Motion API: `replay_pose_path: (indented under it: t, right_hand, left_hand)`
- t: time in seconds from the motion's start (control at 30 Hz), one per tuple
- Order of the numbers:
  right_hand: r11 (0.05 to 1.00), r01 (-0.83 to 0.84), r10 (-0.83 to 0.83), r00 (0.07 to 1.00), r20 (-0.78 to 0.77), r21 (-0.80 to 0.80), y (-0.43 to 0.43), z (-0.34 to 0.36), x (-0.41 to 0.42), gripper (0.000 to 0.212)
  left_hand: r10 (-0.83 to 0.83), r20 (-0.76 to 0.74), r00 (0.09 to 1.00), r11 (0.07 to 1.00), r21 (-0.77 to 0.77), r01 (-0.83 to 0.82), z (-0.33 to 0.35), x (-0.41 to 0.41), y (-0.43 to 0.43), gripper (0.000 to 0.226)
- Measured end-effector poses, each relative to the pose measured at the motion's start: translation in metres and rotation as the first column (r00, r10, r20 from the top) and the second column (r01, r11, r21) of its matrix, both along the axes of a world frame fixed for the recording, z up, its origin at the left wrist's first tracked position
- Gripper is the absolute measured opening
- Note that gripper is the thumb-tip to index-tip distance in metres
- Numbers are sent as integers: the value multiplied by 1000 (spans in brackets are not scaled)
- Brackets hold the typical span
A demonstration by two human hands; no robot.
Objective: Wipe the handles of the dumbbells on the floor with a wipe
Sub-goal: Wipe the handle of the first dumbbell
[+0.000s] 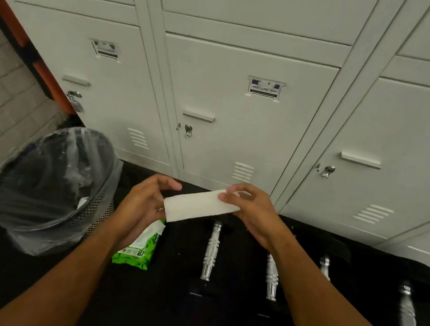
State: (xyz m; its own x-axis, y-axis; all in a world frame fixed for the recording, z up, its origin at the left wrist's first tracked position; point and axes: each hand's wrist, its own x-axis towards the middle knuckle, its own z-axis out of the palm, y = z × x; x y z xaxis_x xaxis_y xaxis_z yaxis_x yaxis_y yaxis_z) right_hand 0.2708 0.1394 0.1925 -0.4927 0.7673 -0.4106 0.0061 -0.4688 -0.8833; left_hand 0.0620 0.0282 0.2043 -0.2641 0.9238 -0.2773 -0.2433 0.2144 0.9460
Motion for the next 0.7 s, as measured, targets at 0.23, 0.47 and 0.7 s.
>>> replay_pose_path:
  t: [0.23, 0.47, 0.7]
  right_hand:
    - [989, -57, 52, 998, 41, 137, 6, 8, -14, 55]
    - [826, -157, 19, 968, 252, 541, 9, 4, -9, 32]
    - [567, -313, 38, 934, 355, 762, -13, -5, 1, 27]
  left_hand:
    - [-227, -126, 966, 942, -282, 185, -8, 13, 18, 43]
    - [-236, -207, 949, 934, -317, 163, -14, 33, 39, 28]
    - [-51, 9, 999, 957, -286, 51, -7, 50, 56, 25]
